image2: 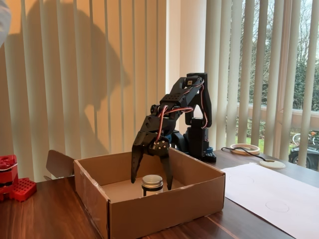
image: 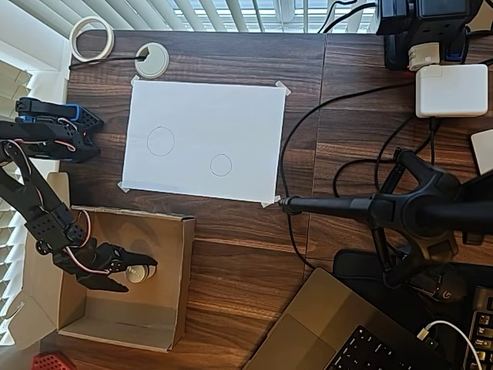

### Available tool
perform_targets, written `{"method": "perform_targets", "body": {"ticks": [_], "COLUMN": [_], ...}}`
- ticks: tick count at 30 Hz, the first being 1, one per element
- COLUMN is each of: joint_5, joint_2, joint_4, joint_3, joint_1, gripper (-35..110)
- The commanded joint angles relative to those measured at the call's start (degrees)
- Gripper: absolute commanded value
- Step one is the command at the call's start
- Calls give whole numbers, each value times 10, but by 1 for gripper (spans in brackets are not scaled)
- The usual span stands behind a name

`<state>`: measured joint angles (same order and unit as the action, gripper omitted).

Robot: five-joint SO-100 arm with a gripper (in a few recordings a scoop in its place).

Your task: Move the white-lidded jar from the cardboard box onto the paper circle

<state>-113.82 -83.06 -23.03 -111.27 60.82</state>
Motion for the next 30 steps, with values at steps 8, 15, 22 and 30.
{"method": "perform_targets", "body": {"ticks": [8,15,22,30], "joint_5": [-15,-17,-15,-15], "joint_2": [-66,-64,-64,-64], "joint_4": [2,2,3,4], "joint_3": [-8,-8,-6,-7], "joint_1": [5,5,5,4], "gripper": [44,40,38,30]}}
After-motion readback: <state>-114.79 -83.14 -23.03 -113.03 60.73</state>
